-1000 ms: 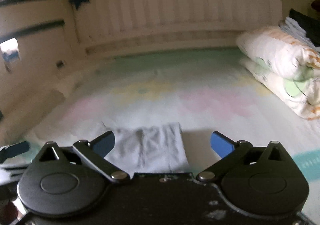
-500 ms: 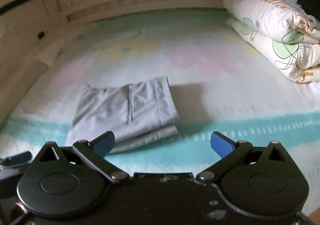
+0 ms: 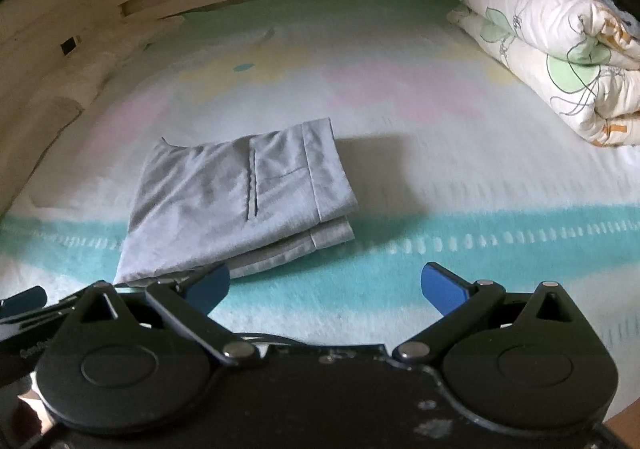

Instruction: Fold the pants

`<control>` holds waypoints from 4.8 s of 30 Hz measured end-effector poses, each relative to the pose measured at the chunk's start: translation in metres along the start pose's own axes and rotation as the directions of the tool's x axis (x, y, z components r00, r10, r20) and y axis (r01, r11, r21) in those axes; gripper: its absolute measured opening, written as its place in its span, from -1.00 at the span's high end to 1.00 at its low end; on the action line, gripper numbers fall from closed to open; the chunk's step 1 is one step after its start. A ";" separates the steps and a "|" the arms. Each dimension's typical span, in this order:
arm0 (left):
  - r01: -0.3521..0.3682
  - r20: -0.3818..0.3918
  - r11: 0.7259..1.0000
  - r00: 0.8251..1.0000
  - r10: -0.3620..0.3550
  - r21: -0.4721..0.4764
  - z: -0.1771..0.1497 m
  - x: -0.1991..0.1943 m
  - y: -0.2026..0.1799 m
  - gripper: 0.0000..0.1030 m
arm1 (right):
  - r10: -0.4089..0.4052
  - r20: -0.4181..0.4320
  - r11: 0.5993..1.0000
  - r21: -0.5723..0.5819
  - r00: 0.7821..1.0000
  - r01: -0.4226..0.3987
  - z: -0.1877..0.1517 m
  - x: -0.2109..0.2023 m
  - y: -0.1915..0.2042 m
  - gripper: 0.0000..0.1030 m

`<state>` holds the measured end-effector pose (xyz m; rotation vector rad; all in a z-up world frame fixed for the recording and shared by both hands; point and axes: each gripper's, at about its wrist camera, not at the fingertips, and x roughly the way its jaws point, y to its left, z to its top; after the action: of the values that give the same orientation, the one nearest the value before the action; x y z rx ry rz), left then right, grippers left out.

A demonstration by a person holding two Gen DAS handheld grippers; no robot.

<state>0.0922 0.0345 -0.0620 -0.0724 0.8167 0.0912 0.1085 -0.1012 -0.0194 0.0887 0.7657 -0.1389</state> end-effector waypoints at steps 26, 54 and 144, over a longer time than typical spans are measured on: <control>-0.019 -0.019 0.999 1.000 0.020 0.040 -0.004 0.006 -0.006 -0.69 | 0.034 -0.037 0.999 -0.004 0.999 -0.035 -0.001 0.006 0.001 -1.00; -0.018 -0.041 0.998 0.999 0.020 0.058 -0.008 0.010 -0.010 -0.69 | 0.046 -0.057 0.999 0.000 0.997 -0.046 -0.003 0.007 0.002 -1.00; -0.015 -0.083 0.996 0.996 0.022 0.087 -0.016 0.017 -0.016 -0.69 | 0.056 -0.092 0.998 -0.006 0.994 -0.057 -0.007 0.013 0.000 -1.00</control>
<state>0.0940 0.0184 -0.0848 0.0130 0.9045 0.0704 0.1130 -0.1018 -0.0337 0.1089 0.8551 -0.0778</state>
